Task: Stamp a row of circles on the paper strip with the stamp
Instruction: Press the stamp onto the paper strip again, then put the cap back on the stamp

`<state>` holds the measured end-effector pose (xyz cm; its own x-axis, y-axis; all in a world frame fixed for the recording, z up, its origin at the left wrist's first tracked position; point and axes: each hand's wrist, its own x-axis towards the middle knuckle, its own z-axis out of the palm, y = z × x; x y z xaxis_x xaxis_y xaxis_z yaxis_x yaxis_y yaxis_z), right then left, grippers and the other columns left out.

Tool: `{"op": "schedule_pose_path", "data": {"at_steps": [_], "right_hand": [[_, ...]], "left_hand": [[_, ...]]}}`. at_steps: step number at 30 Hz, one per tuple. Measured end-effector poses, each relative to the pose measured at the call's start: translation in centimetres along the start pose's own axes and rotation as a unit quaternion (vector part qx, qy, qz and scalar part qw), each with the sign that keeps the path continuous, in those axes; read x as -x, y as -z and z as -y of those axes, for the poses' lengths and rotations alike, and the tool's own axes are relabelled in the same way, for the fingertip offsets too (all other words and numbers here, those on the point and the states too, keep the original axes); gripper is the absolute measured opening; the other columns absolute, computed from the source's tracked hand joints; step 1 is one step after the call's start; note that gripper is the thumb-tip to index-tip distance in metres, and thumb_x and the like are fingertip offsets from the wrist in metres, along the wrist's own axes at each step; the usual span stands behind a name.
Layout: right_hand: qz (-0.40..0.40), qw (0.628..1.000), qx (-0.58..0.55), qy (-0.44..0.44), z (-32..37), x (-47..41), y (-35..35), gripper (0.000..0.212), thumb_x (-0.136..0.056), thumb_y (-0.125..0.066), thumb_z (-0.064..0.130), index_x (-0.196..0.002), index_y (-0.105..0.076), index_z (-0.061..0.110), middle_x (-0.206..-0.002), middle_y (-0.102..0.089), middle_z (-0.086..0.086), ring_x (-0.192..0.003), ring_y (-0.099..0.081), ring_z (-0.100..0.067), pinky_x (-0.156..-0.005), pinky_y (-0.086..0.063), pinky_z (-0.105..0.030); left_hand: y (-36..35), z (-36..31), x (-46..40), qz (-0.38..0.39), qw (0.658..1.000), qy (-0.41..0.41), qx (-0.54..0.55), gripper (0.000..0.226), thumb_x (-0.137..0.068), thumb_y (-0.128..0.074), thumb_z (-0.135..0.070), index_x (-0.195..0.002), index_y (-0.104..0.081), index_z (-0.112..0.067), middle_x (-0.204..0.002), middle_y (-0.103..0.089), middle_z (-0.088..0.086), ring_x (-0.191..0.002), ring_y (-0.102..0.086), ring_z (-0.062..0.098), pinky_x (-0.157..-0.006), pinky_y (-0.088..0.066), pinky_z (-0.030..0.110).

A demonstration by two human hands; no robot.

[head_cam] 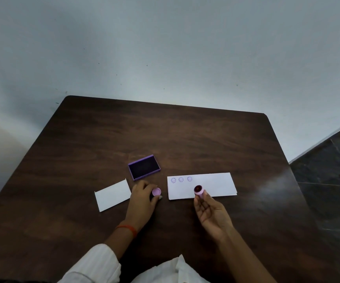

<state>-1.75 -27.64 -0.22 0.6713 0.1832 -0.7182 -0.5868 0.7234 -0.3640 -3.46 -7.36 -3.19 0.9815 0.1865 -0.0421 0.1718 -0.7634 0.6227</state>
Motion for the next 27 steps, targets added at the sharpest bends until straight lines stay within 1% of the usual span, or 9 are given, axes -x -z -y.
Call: {"op": "schedule_pose_path", "data": {"at_steps": [3,6,8,10,12,16,19,24,27], "right_hand": [[0.02,1.0,0.017,0.007,-0.1,0.2,-0.4,0.025,-0.062,-0.069,0.007,-0.086,-0.071,0.002,-0.084,-0.076,-0.014,-0.072,-0.072,-0.018,-0.056,-0.058,-0.026],[0.054,0.994,0.085,0.031,-0.3,0.6,-1.6,0.02,-0.068,-0.067,0.009,-0.087,-0.073,0.005,-0.088,-0.076,-0.011,-0.078,-0.072,-0.017,-0.06,-0.059,-0.025],[0.058,0.98,0.179,0.067,-0.6,0.7,-2.8,0.017,-0.076,-0.065,0.008,-0.091,-0.072,0.008,-0.092,-0.075,-0.01,-0.086,-0.071,-0.02,-0.066,-0.06,-0.027],[0.037,0.951,0.287,0.113,-1.1,0.8,-4.0,0.017,-0.079,-0.065,0.009,-0.095,-0.07,0.011,-0.099,-0.072,-0.008,-0.093,-0.069,-0.023,-0.076,-0.059,-0.031],[0.015,0.91,0.382,0.164,-1.7,1.0,-5.0,0.017,-0.079,-0.069,0.013,-0.095,-0.069,0.017,-0.103,-0.07,-0.006,-0.095,-0.067,-0.022,-0.084,-0.057,-0.034],[0.025,0.82,0.497,0.283,-2.6,1.8,-6.1,0.011,-0.076,-0.072,0.024,-0.078,-0.067,0.033,-0.088,-0.07,0.009,-0.085,-0.066,-0.009,-0.07,-0.055,-0.016],[0.022,0.771,0.548,0.324,-2.9,2.1,-6.3,0.012,-0.076,-0.072,0.025,-0.081,-0.065,0.033,-0.087,-0.069,0.006,-0.085,-0.065,-0.009,-0.076,-0.053,-0.019],[0.021,0.737,0.581,0.345,-3.3,2.4,-6.7,0.017,-0.077,-0.071,0.022,-0.093,-0.069,0.017,-0.087,-0.066,0.004,-0.081,-0.062,-0.008,-0.081,-0.051,-0.023],[0.046,0.734,0.587,0.339,-3.1,2.5,-6.8,0.014,-0.078,-0.07,0.02,-0.091,-0.069,0.022,-0.087,-0.068,0.004,-0.082,-0.064,-0.01,-0.081,-0.052,-0.023]], "left_hand": [[0.7,-0.6,0.3,0.003,1.0,0.0,0.031,0.032,-0.081,-0.067,-0.022,-0.112,-0.061,-0.017,-0.117,-0.059,0.003,-0.101,-0.053,0.013,-0.086,-0.044,0.022],[1.6,-1.6,0.6,0.005,0.998,-0.021,0.059,0.032,-0.082,-0.067,-0.019,-0.113,-0.06,-0.019,-0.117,-0.062,0.0,-0.092,-0.054,0.003,-0.076,-0.039,0.006],[2.3,-2.3,0.8,0.003,0.996,-0.027,0.081,0.032,-0.082,-0.066,-0.018,-0.114,-0.061,-0.02,-0.116,-0.065,-0.001,-0.092,-0.053,0.0,-0.071,-0.035,-0.001],[2.8,-2.9,1.0,0.0,0.993,-0.022,0.114,0.031,-0.082,-0.066,-0.017,-0.112,-0.063,-0.02,-0.113,-0.067,-0.002,-0.086,-0.055,-0.004,-0.066,-0.037,-0.006],[3.3,-3.4,1.3,-0.002,0.989,-0.021,0.144,0.03,-0.08,-0.068,-0.017,-0.11,-0.064,-0.021,-0.11,-0.069,-0.003,-0.082,-0.055,-0.007,-0.068,-0.038,-0.007],[4.0,-3.8,1.6,-0.011,0.983,-0.003,0.184,0.031,-0.079,-0.07,-0.018,-0.109,-0.065,-0.024,-0.105,-0.069,-0.007,-0.082,-0.055,-0.01,-0.067,-0.039,-0.006],[4.2,-3.8,1.7,-0.011,0.98,0.019,0.197,0.033,-0.078,-0.072,-0.018,-0.109,-0.065,-0.026,-0.107,-0.069,-0.008,-0.085,-0.056,-0.006,-0.071,-0.038,0.0],[4.5,-3.7,2.0,-0.009,0.975,0.032,0.221,0.034,-0.075,-0.074,-0.017,-0.107,-0.066,-0.026,-0.104,-0.068,-0.009,-0.084,-0.055,-0.008,-0.074,-0.036,0.003],[4.8,-3.7,2.0,-0.01,0.974,0.037,0.225,0.037,-0.074,-0.074,-0.016,-0.109,-0.066,-0.025,-0.1,-0.065,-0.015,-0.084,-0.054,-0.01,-0.075,-0.036,0.003]]}}
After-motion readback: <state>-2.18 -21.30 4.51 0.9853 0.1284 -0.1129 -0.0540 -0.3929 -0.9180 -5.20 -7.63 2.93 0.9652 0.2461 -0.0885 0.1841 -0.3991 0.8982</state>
